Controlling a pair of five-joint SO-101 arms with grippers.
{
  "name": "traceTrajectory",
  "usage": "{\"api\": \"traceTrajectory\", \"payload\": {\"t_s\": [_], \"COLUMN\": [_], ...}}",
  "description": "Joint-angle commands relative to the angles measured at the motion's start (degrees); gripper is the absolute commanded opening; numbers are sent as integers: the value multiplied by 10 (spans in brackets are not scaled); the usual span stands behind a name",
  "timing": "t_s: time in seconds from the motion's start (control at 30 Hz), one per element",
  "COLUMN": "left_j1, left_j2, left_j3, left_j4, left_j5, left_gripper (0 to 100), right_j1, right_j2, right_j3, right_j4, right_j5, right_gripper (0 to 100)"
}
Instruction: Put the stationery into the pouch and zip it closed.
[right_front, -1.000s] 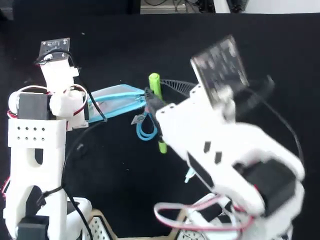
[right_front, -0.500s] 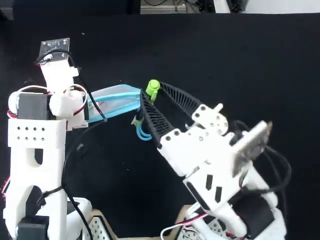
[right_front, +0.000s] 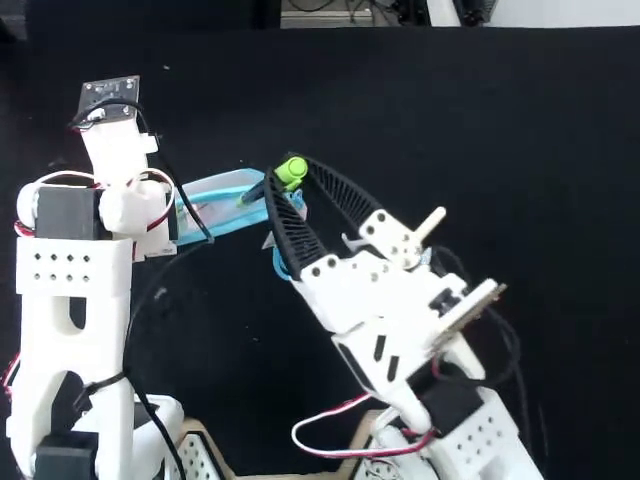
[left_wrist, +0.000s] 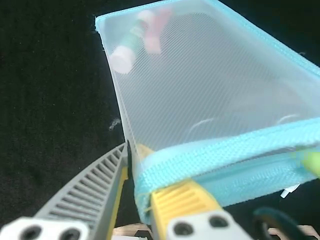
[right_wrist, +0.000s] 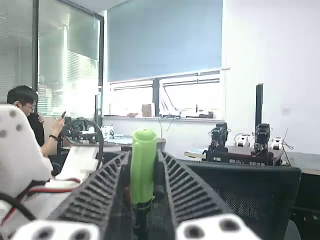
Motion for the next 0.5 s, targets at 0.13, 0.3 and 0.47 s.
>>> {"api": "traceTrajectory", "payload": {"t_s": [0.13,0.3,0.47], "left_j1": [2,2,2], "left_j2": [5,4,4], "left_j3": [14,14,14], "left_j4": [-5,-6,-6], "left_j5": [3,3,3], "left_gripper": [30,30,30], "right_j1": [-7,-8,-29], "right_j2": [-8,9,110], "right_j3": [37,51,22], "right_j4": [-36,-37,-33], "right_j5": [3,3,18], "right_gripper": [11,11,11]}}
